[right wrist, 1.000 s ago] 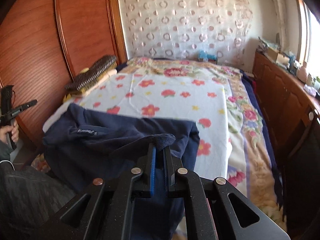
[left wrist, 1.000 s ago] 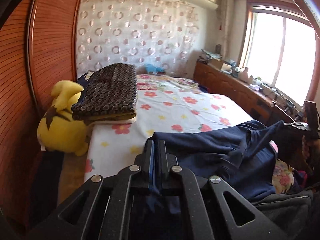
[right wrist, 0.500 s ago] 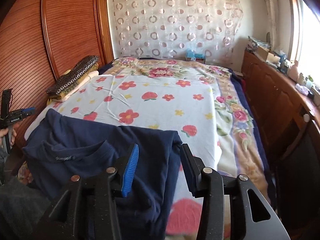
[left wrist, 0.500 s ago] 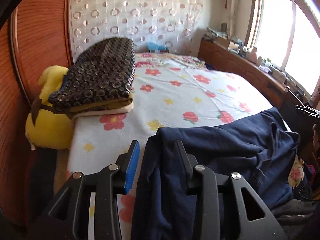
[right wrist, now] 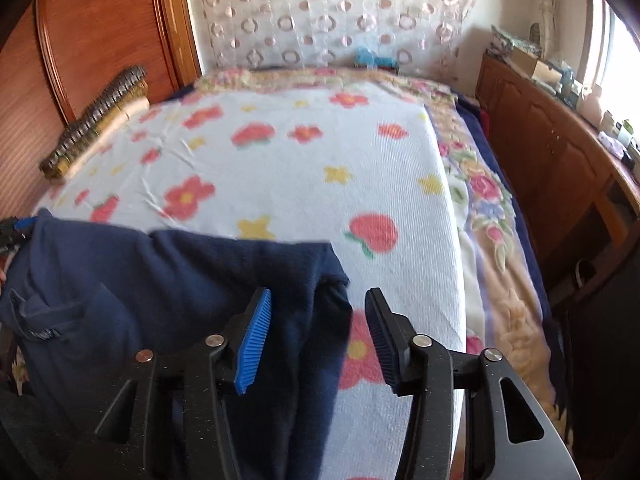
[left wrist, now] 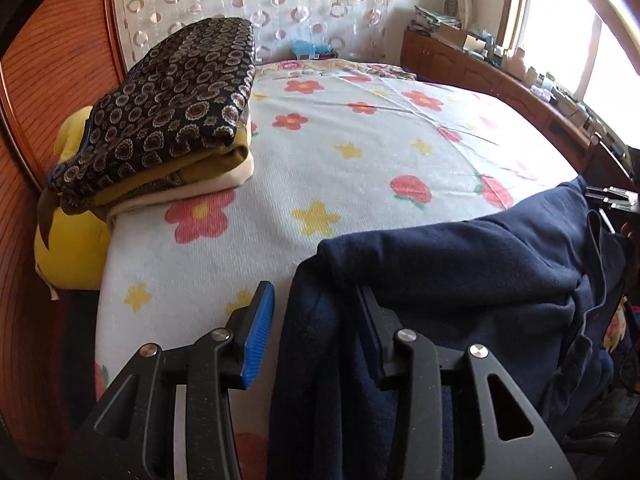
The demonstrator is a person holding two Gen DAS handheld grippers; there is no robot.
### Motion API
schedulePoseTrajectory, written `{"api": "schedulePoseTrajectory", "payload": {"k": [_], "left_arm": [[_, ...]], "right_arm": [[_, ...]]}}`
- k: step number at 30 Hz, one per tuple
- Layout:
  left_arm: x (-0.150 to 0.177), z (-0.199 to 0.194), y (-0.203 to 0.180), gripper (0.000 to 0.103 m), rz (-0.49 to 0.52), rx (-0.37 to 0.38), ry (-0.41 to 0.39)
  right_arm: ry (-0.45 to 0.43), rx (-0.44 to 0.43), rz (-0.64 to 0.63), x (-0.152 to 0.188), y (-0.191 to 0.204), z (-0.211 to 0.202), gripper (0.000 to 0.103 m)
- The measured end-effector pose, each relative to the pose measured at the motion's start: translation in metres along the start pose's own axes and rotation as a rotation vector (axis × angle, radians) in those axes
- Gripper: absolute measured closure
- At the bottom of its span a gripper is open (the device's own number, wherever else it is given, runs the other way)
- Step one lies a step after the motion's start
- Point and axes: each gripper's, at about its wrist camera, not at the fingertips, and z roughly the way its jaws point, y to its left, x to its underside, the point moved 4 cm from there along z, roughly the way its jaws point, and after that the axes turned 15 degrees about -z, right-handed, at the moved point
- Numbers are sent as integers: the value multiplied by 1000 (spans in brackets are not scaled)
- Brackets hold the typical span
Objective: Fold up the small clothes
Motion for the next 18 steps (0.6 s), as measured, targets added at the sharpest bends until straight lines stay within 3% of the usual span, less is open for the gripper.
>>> {"api": "schedulePoseTrajectory", "payload": {"k": [7, 9, 11, 13, 15, 18], "left_arm": [[-2, 1, -1, 61, -4, 19, 16], [-3, 2, -5, 65, 27, 47, 24], [-2, 2, -7, 86, 27, 101, 43], [1, -3, -10, 93, 49, 94, 30], [2, -15, -12, 94, 23, 145, 7], [-3, -58, -15, 95, 4, 187, -94]], "right_arm": [[-1, -29, 3, -15, 3, 2, 45], [-4, -44, -26, -15, 10, 1, 55], [-11, -91, -38, -17, 18, -2, 91], [-16, -99, -59, -11, 25, -3, 92], [-56, -101, -72, -10, 32, -16, 93], [-155, -108, -68, -12, 35, -56, 94]]}}
